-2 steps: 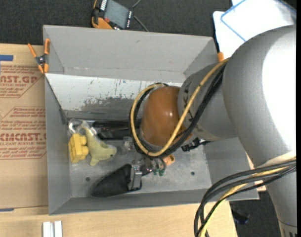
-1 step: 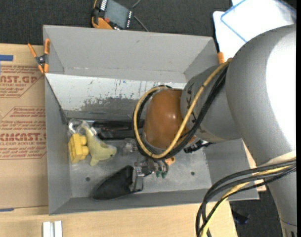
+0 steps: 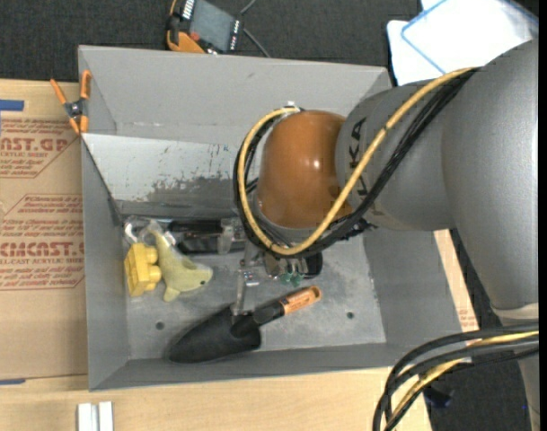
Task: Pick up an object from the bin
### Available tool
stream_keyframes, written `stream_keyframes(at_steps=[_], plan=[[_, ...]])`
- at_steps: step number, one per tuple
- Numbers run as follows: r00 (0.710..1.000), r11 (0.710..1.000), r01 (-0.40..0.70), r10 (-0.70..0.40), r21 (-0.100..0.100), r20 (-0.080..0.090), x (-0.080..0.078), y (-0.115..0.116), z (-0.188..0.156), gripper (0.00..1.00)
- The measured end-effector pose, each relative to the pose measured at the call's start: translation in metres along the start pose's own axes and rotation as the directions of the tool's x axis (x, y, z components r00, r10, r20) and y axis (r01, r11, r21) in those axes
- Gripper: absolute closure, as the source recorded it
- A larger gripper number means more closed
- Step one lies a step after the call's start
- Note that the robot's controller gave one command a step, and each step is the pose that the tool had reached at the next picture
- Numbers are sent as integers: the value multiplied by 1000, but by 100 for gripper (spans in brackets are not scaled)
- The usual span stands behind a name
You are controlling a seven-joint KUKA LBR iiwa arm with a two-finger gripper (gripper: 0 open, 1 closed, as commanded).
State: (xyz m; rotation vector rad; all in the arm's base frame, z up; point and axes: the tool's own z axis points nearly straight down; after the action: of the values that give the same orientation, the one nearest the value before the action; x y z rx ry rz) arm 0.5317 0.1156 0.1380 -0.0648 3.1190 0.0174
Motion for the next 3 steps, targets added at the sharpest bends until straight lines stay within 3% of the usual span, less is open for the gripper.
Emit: stream_keyframes(at_steps=[1,3], plan=[[999,999,-37,37,6,-24,32,-20,59,100],[998,999,-53,53,4,-24,23,-22,62,100]])
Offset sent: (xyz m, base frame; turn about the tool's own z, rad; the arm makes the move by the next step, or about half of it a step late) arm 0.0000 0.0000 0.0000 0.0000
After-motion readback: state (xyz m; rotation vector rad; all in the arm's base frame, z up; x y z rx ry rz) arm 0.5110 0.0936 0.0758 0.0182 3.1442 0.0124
